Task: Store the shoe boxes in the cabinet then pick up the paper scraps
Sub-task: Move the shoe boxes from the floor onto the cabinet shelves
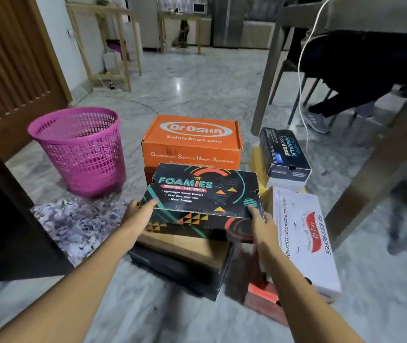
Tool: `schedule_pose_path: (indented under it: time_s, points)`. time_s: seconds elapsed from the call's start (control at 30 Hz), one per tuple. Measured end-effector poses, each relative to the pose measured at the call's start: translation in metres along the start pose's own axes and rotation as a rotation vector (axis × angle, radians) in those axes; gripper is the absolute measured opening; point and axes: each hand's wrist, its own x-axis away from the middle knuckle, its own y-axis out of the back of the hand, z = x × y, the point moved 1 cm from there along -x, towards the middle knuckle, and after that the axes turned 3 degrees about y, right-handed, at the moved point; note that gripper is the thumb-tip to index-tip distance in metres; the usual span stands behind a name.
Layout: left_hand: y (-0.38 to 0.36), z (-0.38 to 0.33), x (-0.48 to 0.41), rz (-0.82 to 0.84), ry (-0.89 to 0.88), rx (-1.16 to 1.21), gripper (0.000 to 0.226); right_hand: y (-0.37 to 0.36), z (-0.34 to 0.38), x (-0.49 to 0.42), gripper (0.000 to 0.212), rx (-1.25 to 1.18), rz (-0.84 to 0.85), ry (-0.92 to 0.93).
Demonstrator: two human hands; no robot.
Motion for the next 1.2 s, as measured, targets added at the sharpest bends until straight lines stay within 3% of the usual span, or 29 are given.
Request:
schedule_pose_path:
  time_s: [0.13, 0.33, 0.47, 0.73, 0.87, 1.03, 1.2]
  points:
    - [0.012, 0.021, 0.001, -0.086, 0.044, 0.108, 0.043, 0.002, -0.009, 0.023, 0.036, -0.176, 0.042, -0.010]
    - [0.023, 0.038, 0.007, 0.128, 0.053, 0.207, 0.056, 0.003, -0.034, 0.032, 0.063, -0.233, 0.199, -0.044]
    - [0.033, 0.046, 0.026, 0.195, 0.085, 0.403, 0.043, 0.009, -0.032, 0.043, 0.080, -0.281, 0.197, 0.013]
    - [0.105, 0.079, 0.082, 0.166, 0.046, 0.376, 0.076, -0.003, 0.015, 0.105, 0.065, -0.235, 0.251, 0.180]
    - [0.155, 0.086, 0.123, 0.065, -0.052, 0.317, 0.055, -0.029, 0.010, 0.132, 0.040, -0.204, 0.321, 0.146]
    - [0.208, 0.115, 0.171, -0.063, -0.166, 0.246, 0.021, -0.064, -0.006, 0.168, 0.048, -0.198, 0.454, -0.031]
    - [0.258, 0.171, 0.183, -0.227, -0.228, 0.093, 0.070, -0.103, -0.014, 0.203, 0.044, -0.152, 0.540, -0.066]
